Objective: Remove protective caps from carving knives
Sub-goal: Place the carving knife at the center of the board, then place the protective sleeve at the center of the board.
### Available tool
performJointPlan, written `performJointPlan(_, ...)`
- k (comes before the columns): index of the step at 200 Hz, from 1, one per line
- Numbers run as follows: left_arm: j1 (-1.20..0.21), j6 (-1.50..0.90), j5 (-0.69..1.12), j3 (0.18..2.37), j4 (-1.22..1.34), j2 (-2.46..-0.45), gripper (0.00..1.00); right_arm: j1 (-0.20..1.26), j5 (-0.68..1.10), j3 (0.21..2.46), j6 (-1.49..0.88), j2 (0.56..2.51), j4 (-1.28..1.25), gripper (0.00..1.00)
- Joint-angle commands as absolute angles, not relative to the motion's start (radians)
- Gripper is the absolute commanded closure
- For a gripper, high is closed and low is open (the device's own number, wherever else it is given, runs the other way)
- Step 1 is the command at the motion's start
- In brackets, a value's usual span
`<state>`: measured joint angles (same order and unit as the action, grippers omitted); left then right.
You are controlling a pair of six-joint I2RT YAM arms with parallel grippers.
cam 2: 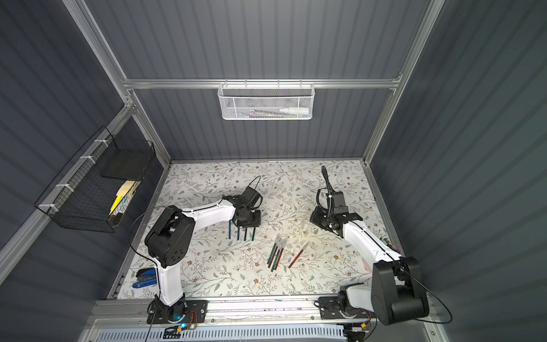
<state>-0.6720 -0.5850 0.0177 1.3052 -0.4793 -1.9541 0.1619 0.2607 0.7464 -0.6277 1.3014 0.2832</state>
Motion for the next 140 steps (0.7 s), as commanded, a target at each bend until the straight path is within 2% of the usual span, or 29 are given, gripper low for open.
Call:
performJointPlan(1, -0.663, -0.593, 0.01, 1.295, -0.516, -1.912, 0.64, 0.155, 0.262, 0.737, -0.635, 1.311, 0.277, 0.98)
performJointPlan(140, -0.663, -0.558, -0.072, 1.325, -0.584, -1.694, 0.6, 0.11, 0.254, 0.741, -0.613, 1.451, 0.235, 0.99)
